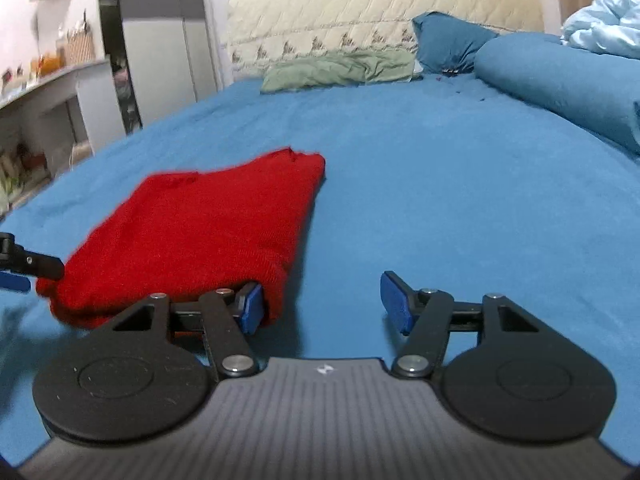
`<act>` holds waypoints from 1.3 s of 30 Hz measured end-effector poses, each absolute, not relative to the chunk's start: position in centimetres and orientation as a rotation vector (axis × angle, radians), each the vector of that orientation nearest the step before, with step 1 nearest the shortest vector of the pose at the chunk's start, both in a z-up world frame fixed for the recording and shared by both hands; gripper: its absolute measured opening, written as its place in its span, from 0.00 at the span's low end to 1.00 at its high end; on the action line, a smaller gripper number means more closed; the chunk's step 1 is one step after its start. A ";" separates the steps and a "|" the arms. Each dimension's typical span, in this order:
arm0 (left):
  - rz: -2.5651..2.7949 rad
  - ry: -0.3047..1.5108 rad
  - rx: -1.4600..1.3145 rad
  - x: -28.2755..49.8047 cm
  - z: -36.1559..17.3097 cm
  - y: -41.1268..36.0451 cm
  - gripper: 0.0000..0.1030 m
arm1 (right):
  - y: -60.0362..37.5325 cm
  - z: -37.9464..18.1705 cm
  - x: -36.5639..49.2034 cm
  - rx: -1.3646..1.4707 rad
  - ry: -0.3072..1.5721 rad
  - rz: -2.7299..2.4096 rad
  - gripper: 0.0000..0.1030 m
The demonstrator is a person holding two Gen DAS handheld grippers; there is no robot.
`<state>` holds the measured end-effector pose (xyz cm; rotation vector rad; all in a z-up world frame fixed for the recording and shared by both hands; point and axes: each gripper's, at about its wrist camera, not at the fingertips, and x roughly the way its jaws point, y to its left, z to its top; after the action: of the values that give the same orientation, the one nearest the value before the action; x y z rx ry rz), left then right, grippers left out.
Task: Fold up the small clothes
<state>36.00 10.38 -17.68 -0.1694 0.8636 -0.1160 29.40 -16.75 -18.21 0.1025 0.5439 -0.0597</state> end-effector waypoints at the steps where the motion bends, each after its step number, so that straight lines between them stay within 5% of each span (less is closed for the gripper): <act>1: -0.102 0.890 -0.132 36.2 -18.5 10.2 0.94 | -16.7 -18.7 29.4 0.088 0.564 -0.057 0.74; 12: -0.099 0.901 -0.118 35.5 -17.4 10.0 0.90 | -17.8 -17.6 28.7 0.111 0.680 0.033 0.75; 14: -0.110 0.855 -0.128 35.2 -15.5 9.8 0.93 | -18.7 -14.9 28.0 0.136 0.680 0.107 0.82; 16: -0.129 0.789 -0.129 35.4 -13.2 9.7 1.00 | -19.6 -11.9 28.1 0.180 0.681 0.163 1.00; 21: -0.191 0.781 -0.142 39.7 -11.3 9.2 1.00 | -22.3 -7.5 32.2 0.369 0.685 0.211 1.00; 34: -0.261 0.937 -0.236 46.7 -17.5 7.9 0.95 | -21.3 -16.9 41.4 0.469 0.828 0.201 1.00; 38: -0.264 0.938 -0.249 47.2 -18.5 7.6 0.92 | -20.3 -19.0 42.0 0.484 0.851 0.234 0.80; 39: -0.264 0.942 -0.252 47.3 -18.6 7.4 0.89 | -20.2 -19.1 42.1 0.489 0.841 0.240 0.65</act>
<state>47.30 7.45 -18.56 -0.2518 0.9415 -0.2642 42.08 -20.16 -19.12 0.4890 0.8412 0.2398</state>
